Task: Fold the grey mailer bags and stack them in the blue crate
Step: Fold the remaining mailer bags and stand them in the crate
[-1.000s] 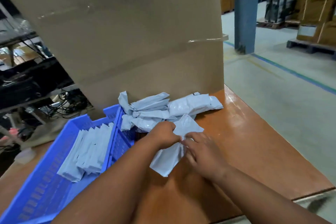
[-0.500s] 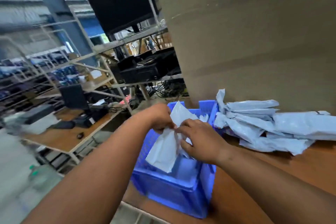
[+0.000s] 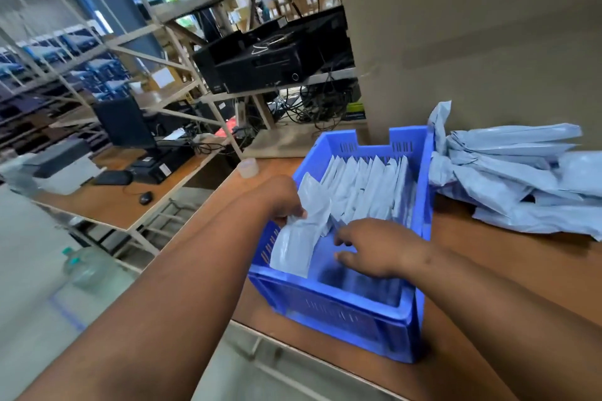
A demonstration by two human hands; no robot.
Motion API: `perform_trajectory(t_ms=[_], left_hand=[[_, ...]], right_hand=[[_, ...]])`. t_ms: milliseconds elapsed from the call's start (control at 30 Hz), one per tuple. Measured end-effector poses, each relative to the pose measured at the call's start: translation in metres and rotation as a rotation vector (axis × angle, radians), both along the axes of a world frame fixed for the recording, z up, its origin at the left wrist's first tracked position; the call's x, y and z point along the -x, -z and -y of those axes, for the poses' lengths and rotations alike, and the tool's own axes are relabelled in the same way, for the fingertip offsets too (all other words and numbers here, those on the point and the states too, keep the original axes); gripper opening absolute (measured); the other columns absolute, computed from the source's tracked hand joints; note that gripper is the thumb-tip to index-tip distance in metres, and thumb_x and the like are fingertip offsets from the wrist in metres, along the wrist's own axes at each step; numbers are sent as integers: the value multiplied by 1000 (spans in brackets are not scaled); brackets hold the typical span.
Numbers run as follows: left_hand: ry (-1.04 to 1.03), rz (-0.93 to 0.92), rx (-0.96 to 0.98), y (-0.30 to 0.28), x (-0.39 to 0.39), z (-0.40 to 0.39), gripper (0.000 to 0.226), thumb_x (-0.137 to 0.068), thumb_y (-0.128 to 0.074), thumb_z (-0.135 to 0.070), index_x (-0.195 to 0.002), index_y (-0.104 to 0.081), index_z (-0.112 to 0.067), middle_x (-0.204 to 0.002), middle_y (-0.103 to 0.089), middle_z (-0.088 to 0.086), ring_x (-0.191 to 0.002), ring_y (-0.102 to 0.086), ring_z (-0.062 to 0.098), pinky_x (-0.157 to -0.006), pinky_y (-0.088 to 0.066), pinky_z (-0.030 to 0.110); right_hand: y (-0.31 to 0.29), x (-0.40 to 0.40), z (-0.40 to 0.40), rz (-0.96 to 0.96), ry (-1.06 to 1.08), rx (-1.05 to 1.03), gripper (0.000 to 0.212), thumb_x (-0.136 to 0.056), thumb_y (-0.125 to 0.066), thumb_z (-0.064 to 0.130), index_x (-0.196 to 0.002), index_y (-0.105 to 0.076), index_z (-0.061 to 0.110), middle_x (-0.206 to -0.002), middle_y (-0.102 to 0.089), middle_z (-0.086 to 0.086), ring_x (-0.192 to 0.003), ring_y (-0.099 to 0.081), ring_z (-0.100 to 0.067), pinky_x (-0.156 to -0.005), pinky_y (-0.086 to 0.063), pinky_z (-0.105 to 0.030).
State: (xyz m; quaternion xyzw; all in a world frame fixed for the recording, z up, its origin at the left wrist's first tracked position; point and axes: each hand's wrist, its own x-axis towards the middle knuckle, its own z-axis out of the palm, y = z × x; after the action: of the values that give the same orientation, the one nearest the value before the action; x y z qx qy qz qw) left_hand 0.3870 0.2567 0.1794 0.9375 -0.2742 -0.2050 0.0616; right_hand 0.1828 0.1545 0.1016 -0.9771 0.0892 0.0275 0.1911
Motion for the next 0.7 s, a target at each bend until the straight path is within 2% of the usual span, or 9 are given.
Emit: perform_trajectory(t_ms=[100, 167, 300, 367, 400, 467, 567, 600, 700], left_hand=[[39, -71, -136, 27, -9, 10, 39, -85, -90, -20, -102, -67, 7, -90, -77, 29, -70, -78, 37, -75, -67, 53], [41, -110, -254, 45, -9, 14, 40, -88, -88, -22, -107, -67, 7, -94, -77, 26, -77, -78, 36, -84, -65, 53], [159, 37, -520, 70, -4, 20, 30, -98, -76, -33, -109, -78, -5, -103, -80, 8, -84, -72, 23, -87, -57, 30], [147, 78, -567, 79, -7, 22, 29, -99, -75, -32, -116, -79, -8, -115, -79, 5, -102, -76, 20, -95, -57, 32], [162, 118, -573, 86, -11, 23, 24, -97, -77, -27, -112, -79, -8, -116, -79, 7, -107, -76, 23, -97, -59, 35], [197, 212, -599, 93, -9, 21, 17, -92, -80, -16, -106, -77, -8, -116, -78, 9, -105, -77, 28, -93, -62, 40], [318, 286, -641, 103, -5, 18, 66, -89, -83, -18, -148, -56, -8, -132, -73, 10, -115, -73, 29, -92, -59, 38], [313, 257, -658, 103, -3, 19, 70, -92, -82, -20, -152, -51, -7, -135, -71, 10, -119, -72, 28, -95, -57, 38], [172, 97, -727, 101, -8, 25, 32, -103, -70, -22, -132, -68, -9, -132, -74, 9, -112, -73, 23, -100, -56, 34]], right_hand=[[0, 2, -2, 5, 4, 11, 47, -101, -48, 62, -139, -57, 38, -138, -62, 8, -125, -59, -21, -100, -52, -44], [-3, 4, -4, 1, 13, 34, 46, -102, -48, 62, -140, -56, 37, -138, -62, 7, -126, -59, -22, -99, -51, -43], [-2, 6, -7, -56, 8, 98, 50, -103, -47, 62, -145, -54, 36, -146, -59, 5, -129, -59, -28, -100, -52, -43], [-1, 6, -9, -86, 8, 126, 50, -103, -47, 63, -145, -53, 36, -146, -58, 4, -128, -59, -29, -98, -52, -44], [0, 6, -9, -97, 6, 136, 50, -103, -46, 63, -144, -53, 36, -145, -58, 3, -127, -60, -30, -97, -52, -44], [0, 5, -9, -111, 7, 149, 50, -103, -46, 63, -144, -52, 35, -144, -58, 3, -126, -60, -31, -93, -52, -43], [0, 5, -10, -132, 6, 168, 47, -104, -46, 60, -141, -54, 32, -139, -60, 1, -122, -61, -31, -79, -43, -39], [0, 5, -10, -136, -1, 177, 44, -104, -46, 59, -138, -55, 31, -135, -62, 0, -119, -62, -32, -77, -41, -39], [3, 6, -10, -130, -8, 182, 38, -105, -46, 55, -129, -57, 28, -123, -65, -2, -109, -64, -33, -73, -45, -41]])
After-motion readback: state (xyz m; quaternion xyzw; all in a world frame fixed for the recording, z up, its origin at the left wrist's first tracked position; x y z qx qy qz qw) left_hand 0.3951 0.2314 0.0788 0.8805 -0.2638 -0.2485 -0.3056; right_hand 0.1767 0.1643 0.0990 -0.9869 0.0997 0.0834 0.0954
